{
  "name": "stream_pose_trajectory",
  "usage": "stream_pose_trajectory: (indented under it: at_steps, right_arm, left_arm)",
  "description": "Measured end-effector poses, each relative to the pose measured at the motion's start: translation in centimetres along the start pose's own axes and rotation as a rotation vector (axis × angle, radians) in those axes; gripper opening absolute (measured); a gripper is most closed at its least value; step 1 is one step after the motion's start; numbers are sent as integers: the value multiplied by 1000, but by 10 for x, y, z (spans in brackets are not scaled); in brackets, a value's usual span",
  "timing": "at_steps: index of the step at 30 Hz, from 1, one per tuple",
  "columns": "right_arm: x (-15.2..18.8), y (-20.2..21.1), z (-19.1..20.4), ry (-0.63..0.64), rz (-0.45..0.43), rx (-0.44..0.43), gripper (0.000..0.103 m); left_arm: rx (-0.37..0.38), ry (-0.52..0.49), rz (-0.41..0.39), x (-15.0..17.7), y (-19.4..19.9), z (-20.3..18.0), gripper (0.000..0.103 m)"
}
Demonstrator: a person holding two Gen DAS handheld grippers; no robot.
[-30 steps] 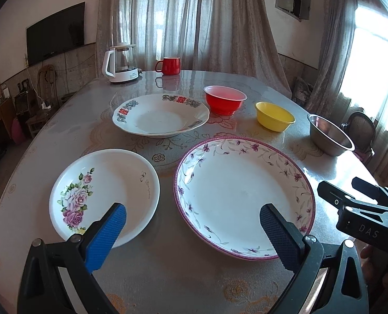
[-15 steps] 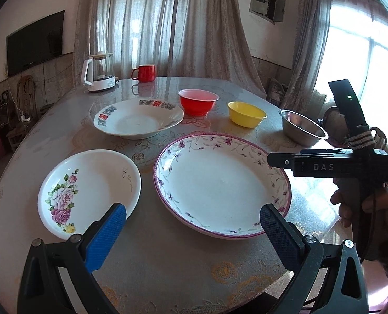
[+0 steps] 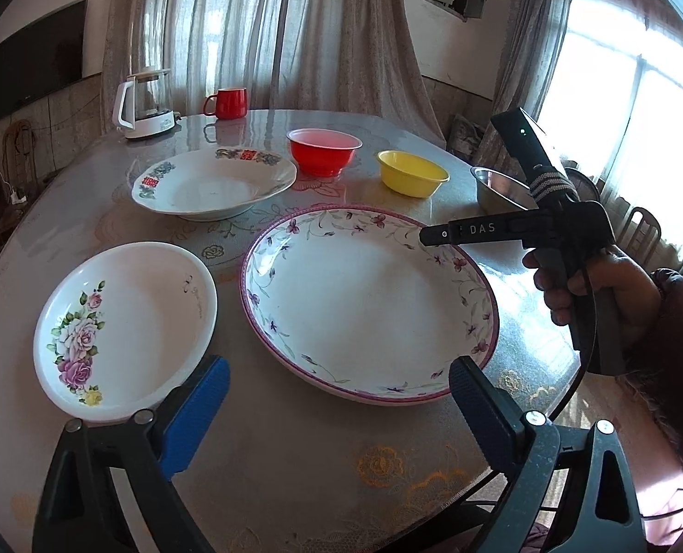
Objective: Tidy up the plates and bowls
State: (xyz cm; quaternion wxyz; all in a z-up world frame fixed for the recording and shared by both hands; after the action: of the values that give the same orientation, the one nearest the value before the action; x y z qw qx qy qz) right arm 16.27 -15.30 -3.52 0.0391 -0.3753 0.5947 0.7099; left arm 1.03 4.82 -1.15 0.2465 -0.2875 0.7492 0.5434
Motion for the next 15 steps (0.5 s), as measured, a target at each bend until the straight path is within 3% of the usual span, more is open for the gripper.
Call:
stream_pose_trajectory:
  at_steps: [2,6,15]
  right_arm:
    - [-2,-6,-1,8,15,3,40]
    - [-7,-15,4,44,22,-29,36]
    - [-17,-31,14,130,50,-106,36]
  left_arm:
    - [13,16,12,0,-4,1,90]
    - [44,24,49,1,-14,-2,72]
    - [-21,79,36,-1,-24,13,51]
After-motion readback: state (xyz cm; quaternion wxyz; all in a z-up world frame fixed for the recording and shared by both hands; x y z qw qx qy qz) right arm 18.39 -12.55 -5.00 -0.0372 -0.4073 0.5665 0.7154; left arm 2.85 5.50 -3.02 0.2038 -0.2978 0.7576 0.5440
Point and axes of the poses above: each gripper's, at about its wrist camera, not at the fingertips, and y roughly against the way its jaws point, z to its left, x to its underside, the point moved 2 cm from there along -y, roughly the way its jaws point, and after that the axes turned 9 degrees about y, right-handed, at the moved point
